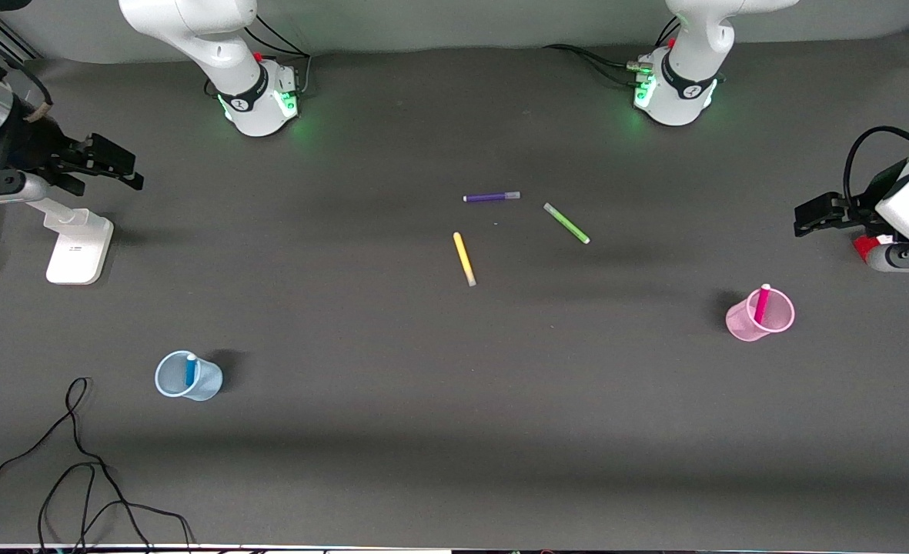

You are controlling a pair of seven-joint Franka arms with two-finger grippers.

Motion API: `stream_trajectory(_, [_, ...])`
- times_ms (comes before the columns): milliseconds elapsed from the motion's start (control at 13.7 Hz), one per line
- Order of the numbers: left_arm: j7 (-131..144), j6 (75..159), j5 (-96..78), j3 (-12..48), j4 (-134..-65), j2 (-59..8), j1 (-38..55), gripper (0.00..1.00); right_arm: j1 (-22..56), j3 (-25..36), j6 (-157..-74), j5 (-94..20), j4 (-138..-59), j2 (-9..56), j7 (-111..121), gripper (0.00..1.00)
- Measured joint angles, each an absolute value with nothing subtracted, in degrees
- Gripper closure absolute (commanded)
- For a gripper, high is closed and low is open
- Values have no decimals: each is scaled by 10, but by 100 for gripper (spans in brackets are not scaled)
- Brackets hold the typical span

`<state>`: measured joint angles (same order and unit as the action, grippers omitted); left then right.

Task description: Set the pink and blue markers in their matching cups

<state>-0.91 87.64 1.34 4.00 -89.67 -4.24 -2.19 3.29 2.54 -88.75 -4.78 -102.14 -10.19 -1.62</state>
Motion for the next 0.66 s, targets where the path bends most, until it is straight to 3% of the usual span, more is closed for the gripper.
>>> stream_trajectory(659, [-10, 883, 13, 32, -899, -39, -22, 0, 45, 41, -889, -48, -1014, -100, -15, 0])
